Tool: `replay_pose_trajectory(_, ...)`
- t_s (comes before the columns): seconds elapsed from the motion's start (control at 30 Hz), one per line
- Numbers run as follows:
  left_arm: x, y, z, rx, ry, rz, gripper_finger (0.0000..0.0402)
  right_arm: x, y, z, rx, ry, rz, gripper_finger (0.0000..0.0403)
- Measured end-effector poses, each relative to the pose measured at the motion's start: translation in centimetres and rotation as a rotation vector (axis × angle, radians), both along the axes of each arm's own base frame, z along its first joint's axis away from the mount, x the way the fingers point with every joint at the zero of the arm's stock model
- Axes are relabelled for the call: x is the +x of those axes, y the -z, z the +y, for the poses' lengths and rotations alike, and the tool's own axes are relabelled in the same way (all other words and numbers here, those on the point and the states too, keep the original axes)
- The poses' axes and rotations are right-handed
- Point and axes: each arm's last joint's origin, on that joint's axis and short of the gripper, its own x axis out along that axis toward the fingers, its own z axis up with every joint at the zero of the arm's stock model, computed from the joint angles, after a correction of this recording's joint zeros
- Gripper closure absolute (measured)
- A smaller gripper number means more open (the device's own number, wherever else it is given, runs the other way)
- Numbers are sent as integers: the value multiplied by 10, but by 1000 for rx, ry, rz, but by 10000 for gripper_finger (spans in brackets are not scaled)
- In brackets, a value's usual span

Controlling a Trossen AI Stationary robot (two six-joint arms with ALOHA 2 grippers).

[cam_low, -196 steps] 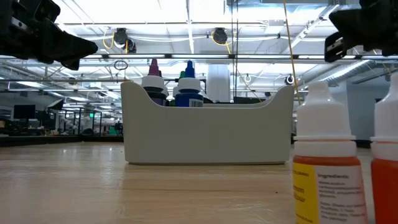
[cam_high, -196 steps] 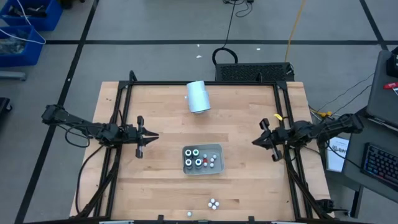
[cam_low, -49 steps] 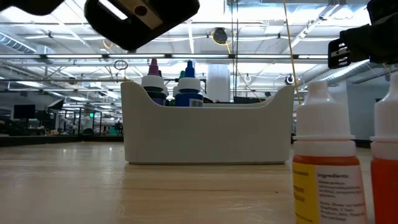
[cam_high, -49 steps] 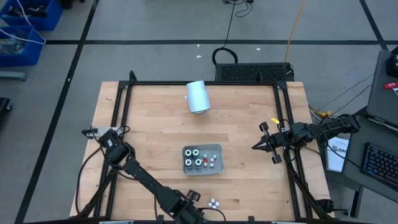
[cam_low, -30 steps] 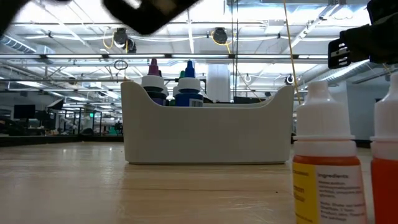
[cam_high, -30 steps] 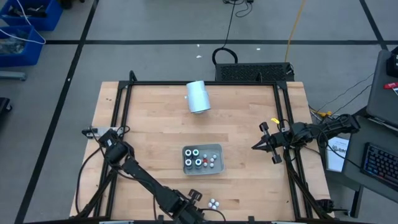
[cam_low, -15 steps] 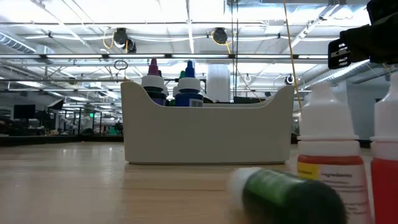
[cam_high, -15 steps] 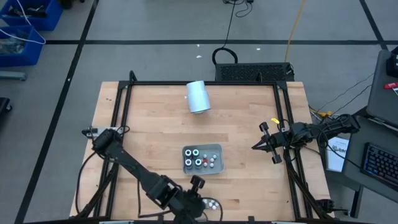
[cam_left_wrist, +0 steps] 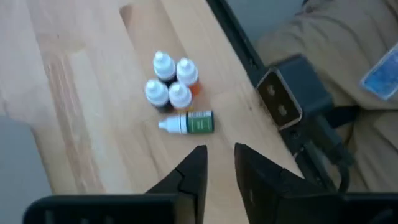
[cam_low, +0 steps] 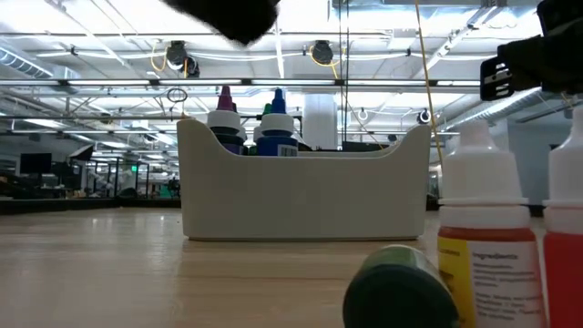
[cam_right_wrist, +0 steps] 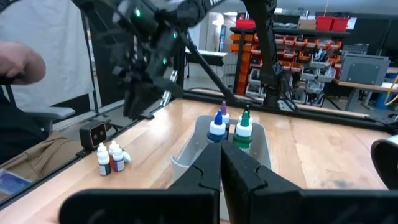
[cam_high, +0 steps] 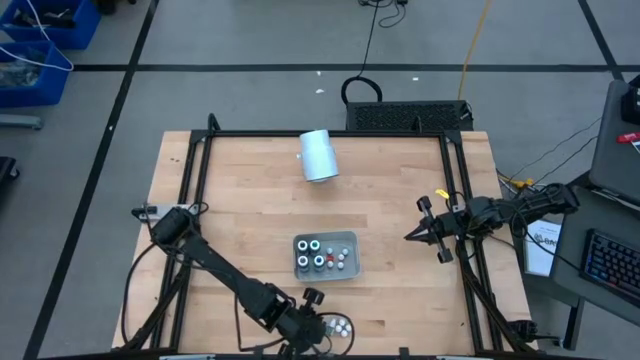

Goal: Pick & Place food coloring
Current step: Put the small violet food coloring into the gray bin

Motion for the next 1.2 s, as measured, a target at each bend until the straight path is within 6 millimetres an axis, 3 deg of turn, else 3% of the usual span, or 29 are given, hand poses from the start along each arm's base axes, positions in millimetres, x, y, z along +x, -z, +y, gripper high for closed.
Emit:
replay_pose_trajectory(0.17,-12,-9,-10,78,90,-52,309,2,1,0,21,0,21,403)
replay_pose_trajectory(0.3,-45,-52,-19,239,138,-214,368,5,-1,2,24,-9,10,403)
replay_pose_trajectory(0.4,-74,-83,0,228,27,-326,393,9,5,7,20,-32,91,403)
replay_pose_trajectory(0.47,-97,-87,18,192,-51,-390,390,12,9,12,8,-24,162,403)
replay_pose_trajectory(0.67,-154,-50,76,-27,-156,-562,395,36,-29,42,-57,-27,174,403)
replay_pose_trajectory(0.83,-187,-19,113,-123,-175,-727,398,74,-59,84,-212,33,242,403)
replay_pose_trajectory(1.0,-211,12,140,-113,-190,-811,394,119,-65,127,-340,19,482,403)
replay_pose_trajectory(1.2,-224,34,158,-130,-226,-841,390,172,-64,169,-338,83,752,403)
